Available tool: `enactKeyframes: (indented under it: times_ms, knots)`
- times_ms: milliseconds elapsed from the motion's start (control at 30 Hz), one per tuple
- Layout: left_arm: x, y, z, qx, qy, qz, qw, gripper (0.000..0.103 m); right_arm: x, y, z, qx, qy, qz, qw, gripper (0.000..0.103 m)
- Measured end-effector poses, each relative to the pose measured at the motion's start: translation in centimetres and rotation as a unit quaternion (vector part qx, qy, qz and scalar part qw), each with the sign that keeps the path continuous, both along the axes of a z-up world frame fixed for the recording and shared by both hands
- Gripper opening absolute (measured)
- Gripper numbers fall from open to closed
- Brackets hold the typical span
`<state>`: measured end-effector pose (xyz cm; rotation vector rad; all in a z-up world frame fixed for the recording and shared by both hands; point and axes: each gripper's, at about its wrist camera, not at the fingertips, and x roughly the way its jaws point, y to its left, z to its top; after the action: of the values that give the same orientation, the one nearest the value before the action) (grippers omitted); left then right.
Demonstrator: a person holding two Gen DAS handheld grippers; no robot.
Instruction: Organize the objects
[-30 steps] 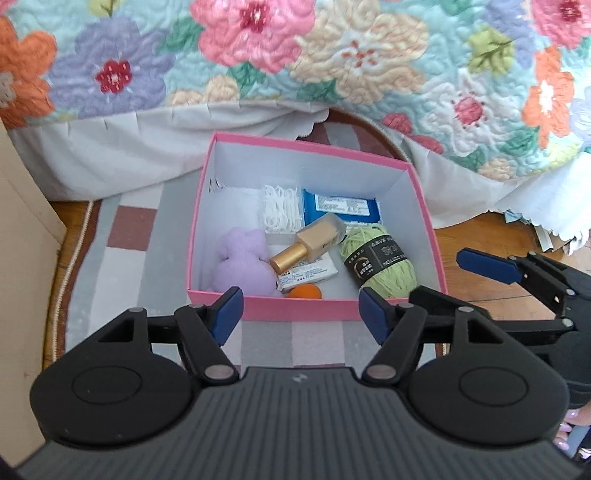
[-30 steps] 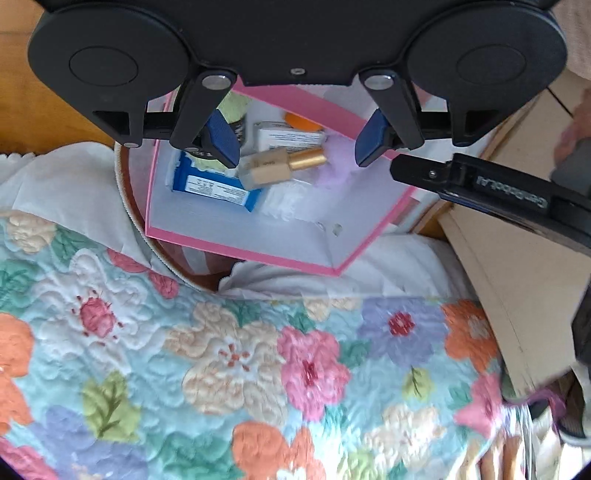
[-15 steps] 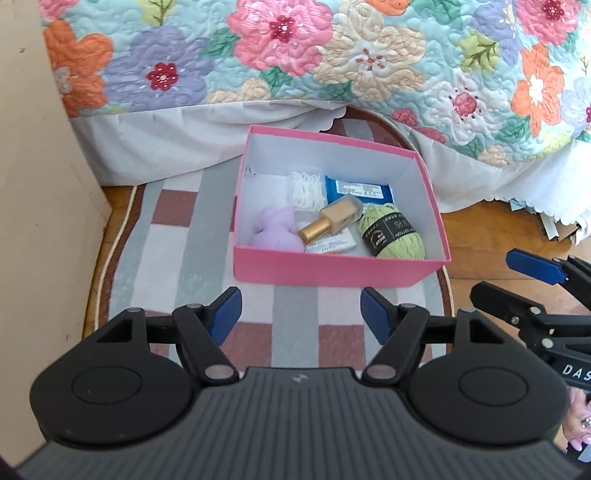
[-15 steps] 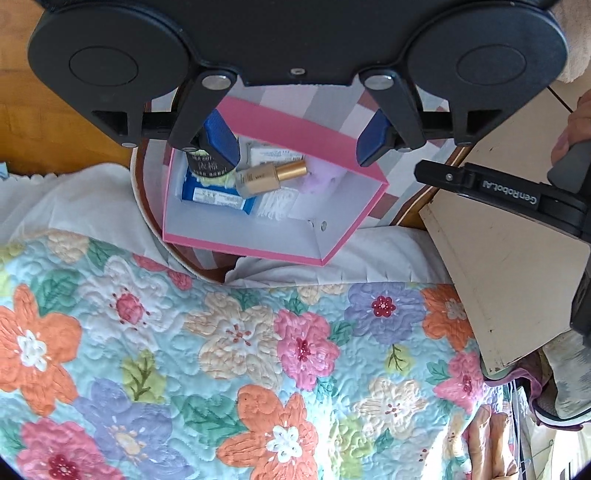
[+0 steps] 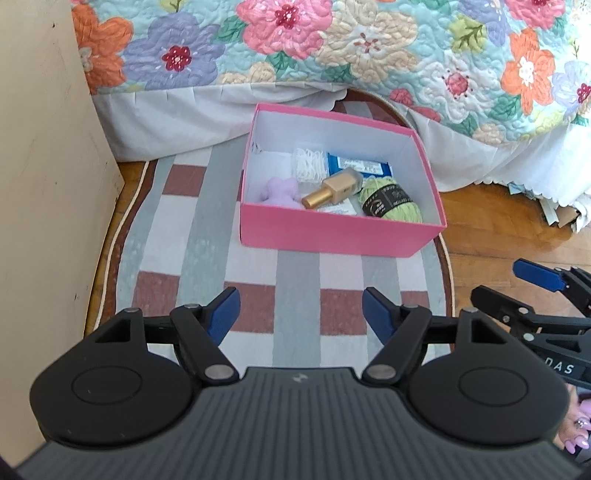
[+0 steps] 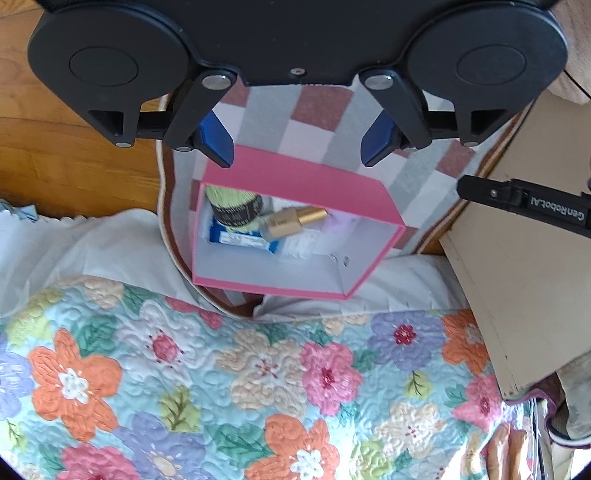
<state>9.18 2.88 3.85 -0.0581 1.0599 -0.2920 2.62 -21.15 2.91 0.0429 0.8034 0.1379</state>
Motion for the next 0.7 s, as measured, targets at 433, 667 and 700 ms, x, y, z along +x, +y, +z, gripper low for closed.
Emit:
enactKeyframes:
  times_ms: [433, 667, 700]
  knots:
    - [-1.2, -0.2, -0.4, 0.006, -0.004, -0.007, 1.0, 0.079, -1.2, -0.4, -0.7, -0.018, 0.022, -0.038, 0.999, 0.091]
    - [-1.7, -0.1, -0.3, 0.009, -0.014, -0.005, 0.9998, 0.1, -1.3, -0.2, -1.0, -0.025, 0.052, -0.051, 0.997, 0.091]
    - [-1.7, 0.0, -0.3, 0.011, -0.012, -0.004, 0.9999, 0.103, -1.4, -0.1, -1.0, -0.025, 0.053, -0.051, 0.997, 0.091]
